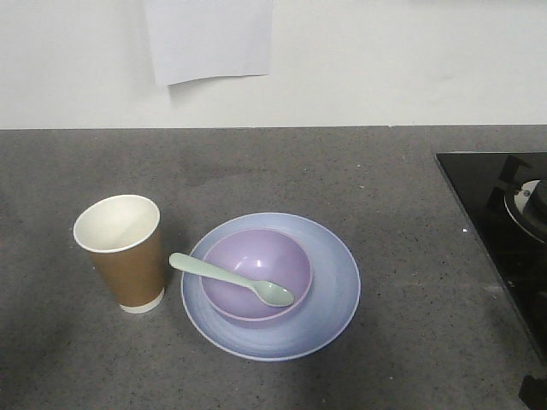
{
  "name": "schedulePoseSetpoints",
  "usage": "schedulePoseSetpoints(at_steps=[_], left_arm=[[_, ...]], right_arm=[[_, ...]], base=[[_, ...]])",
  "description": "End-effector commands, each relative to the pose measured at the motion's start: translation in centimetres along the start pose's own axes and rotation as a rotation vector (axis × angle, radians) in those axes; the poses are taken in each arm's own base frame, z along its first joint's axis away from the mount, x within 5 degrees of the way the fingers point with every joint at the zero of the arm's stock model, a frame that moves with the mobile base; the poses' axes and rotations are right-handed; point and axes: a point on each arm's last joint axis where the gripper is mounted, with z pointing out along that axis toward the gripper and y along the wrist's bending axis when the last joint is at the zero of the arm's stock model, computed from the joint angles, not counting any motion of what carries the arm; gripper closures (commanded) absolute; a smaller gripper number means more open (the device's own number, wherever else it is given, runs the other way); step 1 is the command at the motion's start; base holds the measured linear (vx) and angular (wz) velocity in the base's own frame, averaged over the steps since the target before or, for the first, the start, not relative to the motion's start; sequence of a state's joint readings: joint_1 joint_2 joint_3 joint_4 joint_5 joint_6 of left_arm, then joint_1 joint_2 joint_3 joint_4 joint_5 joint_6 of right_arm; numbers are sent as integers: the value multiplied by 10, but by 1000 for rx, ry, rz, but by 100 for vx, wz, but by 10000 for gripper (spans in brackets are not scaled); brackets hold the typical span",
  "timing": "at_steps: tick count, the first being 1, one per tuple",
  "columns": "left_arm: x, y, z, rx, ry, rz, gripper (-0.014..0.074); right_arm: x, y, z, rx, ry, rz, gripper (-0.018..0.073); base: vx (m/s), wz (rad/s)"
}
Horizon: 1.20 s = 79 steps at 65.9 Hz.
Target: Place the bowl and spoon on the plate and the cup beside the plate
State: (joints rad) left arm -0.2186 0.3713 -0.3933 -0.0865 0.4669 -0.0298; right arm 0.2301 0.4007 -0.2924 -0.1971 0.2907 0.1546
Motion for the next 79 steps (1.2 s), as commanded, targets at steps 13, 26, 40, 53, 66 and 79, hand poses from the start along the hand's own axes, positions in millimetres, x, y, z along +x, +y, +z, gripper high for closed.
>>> schedulePoseSetpoints(at_steps=[13,26,40,53,66,79], left_arm=[[-12,0,-2,-7,-71,28,603],[15,9,1,-71,-167,71,603],[66,19,6,-138,-315,38,603],[94,23,5,-176,-327,10,602],[92,24,5,-187,-344,9,602],[92,24,5,-186,-349,9,602]], right_arm=[[-15,0,-2,-2,-97,-17,565],[-15,0,-2,-2,-96,-17,565],[-15,0,-2,-2,-96,-17,565],[-15,0,-2,-2,-96,-17,565],[-15,0,-2,-1,-90,-17,565],[-15,0,-2,-1,-89,-17,565]], base=[[0,0],[0,0],[0,0],[0,0],[0,0],[0,0]])
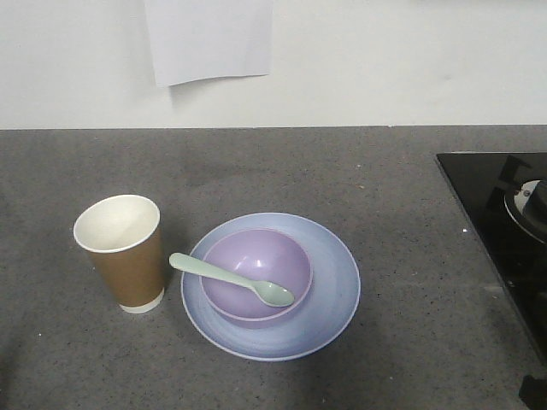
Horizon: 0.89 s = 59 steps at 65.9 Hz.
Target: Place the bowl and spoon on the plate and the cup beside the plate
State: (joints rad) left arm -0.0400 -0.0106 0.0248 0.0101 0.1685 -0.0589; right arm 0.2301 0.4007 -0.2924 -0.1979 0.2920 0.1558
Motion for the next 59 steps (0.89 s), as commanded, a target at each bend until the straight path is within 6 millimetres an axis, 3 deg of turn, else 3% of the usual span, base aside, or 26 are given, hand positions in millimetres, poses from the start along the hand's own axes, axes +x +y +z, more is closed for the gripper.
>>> schedulePoseSetpoints(at_steps=[1,59], left_arm=[[1,0,0,4,-71,-20,602],[1,0,0,4,-64,-20,602]], right_arm=[[-15,0,-2,-1,-90,-18,565],[-15,0,-2,-1,-90,-18,565]], base=[[0,0],[0,0]])
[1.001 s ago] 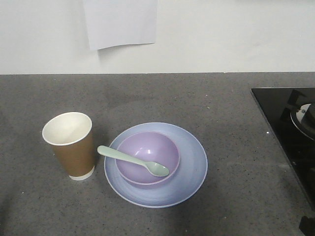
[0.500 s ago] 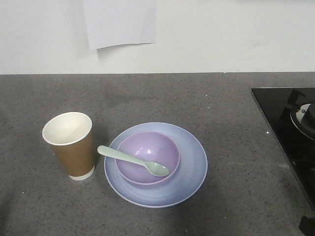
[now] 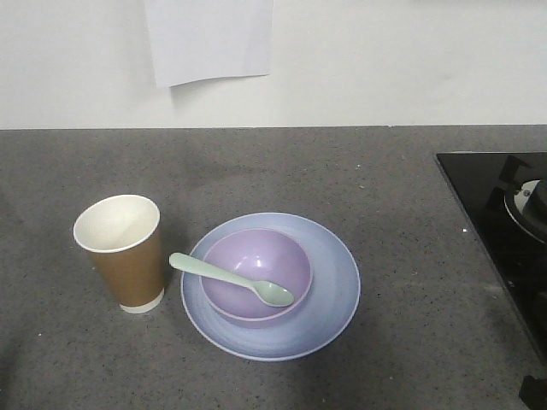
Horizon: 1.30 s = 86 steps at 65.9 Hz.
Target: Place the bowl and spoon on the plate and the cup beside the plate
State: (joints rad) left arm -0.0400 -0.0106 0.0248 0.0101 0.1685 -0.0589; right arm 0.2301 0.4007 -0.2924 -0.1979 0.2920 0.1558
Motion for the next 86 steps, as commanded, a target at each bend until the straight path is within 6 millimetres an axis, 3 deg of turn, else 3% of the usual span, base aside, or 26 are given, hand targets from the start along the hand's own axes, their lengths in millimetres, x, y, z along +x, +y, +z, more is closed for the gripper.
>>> schedulePoseSetpoints(at_steps=[1,20,32,60,61,86], left_arm=[[1,0,0,4,-64,-20,602],[1,0,0,4,-64,-20,602],[1,0,0,4,-64,-20,602],[1,0,0,4,-64,-20,602],[1,0,0,4,-62,-20,602],[2,0,0,3,-57,-20,602]], right_arm=[[-15,0,-2,-1,-90,-18,565],[-15,0,-3,-6,-96,-1,565],[-11,0,-2,1,-94,-85,565],[64,-6,-14,142,-295,113,565],[70,-9,-18,212,-351,166,565],[63,-5,-20,153,-419,96,565]], base=[[0,0],[0,0],[0,0],[0,0],[0,0],[0,0]])
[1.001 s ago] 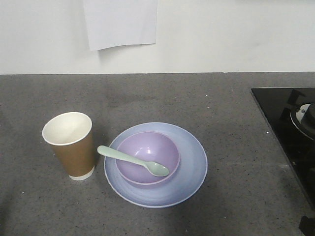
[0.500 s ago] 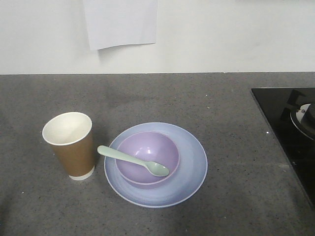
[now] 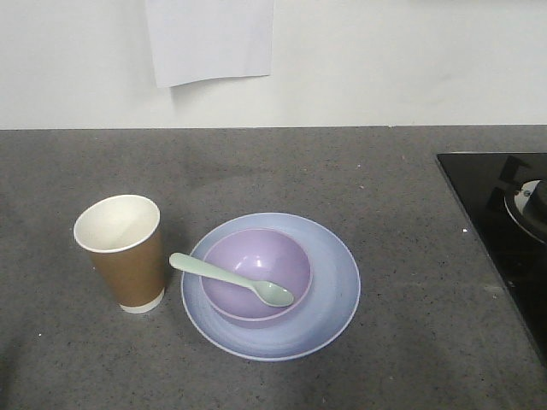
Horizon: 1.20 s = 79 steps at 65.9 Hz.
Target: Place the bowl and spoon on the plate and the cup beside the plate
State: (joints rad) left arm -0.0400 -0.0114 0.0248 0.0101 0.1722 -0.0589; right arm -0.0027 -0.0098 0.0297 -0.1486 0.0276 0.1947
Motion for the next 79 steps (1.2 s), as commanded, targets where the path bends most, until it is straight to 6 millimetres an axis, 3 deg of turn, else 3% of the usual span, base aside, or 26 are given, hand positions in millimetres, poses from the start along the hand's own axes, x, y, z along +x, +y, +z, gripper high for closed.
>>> schedulePoseSetpoints(at_steps=[1,79], left_arm=[[1,0,0,4,-60,-20,602],[1,0,0,4,-60,-20,602]], right_arm=[[-2,2,-1,-37,-69,-13,565],[-2,2,-1,-35,-65,-2,565]], base=[[0,0],[0,0]])
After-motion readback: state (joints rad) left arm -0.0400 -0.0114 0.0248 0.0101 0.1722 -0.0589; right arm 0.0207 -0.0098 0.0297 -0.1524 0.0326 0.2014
